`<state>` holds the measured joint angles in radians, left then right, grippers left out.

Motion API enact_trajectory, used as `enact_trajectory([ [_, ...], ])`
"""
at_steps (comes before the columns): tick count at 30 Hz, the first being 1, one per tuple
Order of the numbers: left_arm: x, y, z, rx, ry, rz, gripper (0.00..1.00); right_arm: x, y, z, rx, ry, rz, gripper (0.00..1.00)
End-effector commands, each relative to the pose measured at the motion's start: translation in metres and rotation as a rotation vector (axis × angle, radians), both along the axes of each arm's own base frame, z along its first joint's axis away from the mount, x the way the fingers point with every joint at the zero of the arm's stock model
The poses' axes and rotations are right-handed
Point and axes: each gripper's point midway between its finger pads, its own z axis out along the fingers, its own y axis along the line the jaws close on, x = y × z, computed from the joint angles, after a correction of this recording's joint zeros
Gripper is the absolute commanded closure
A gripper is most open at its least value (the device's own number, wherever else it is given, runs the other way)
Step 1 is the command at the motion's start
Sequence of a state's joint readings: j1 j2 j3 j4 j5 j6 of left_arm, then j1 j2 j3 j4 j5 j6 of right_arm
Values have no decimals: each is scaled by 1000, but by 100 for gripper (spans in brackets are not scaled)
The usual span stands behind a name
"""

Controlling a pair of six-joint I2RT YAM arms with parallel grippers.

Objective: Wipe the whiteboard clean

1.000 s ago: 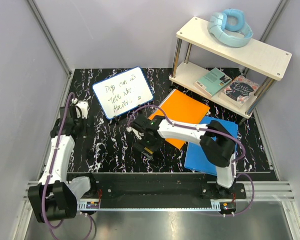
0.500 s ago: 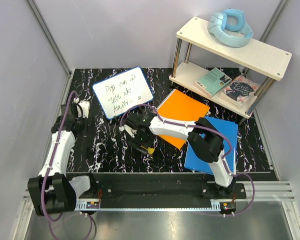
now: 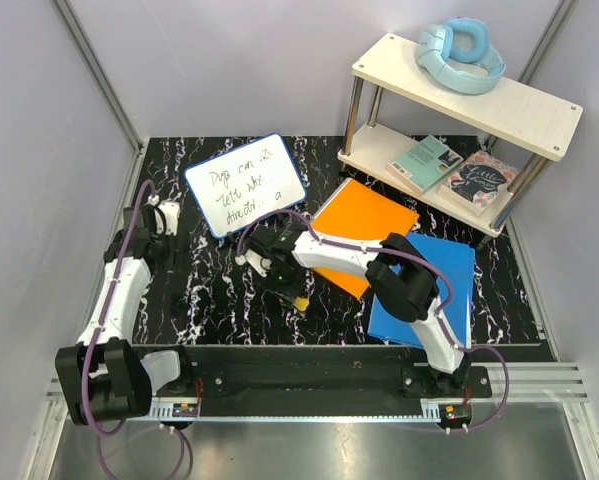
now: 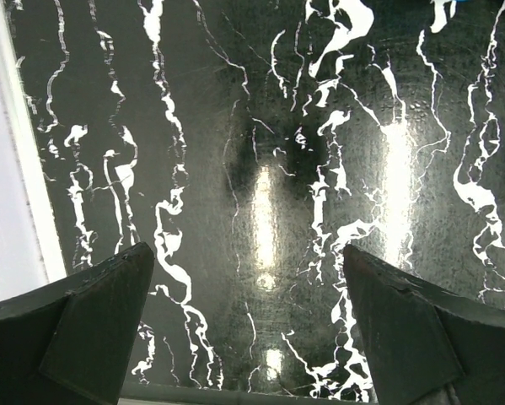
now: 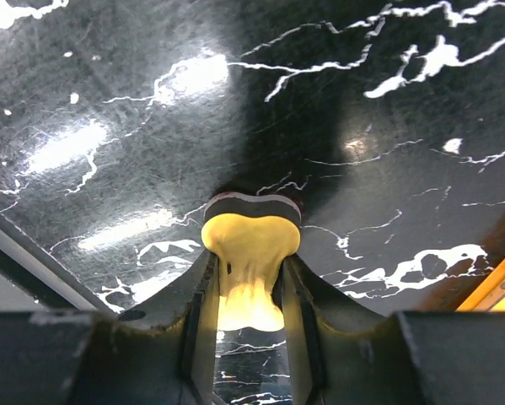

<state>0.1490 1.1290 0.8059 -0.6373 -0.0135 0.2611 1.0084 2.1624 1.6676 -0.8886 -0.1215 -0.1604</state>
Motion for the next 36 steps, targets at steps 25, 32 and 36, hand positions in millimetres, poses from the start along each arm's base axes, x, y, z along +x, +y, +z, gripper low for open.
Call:
enact_trajectory([
  [25,192,-38,53,-848,-284,-177,1,189,32,147,583,-243,-469,100],
  [32,228,-35,64,-1031,-394,-189,1,249,39,165,819,-175,-617,100],
  [36,244,-35,64,-1101,-376,-211,2,277,38,158,847,-197,-683,100],
])
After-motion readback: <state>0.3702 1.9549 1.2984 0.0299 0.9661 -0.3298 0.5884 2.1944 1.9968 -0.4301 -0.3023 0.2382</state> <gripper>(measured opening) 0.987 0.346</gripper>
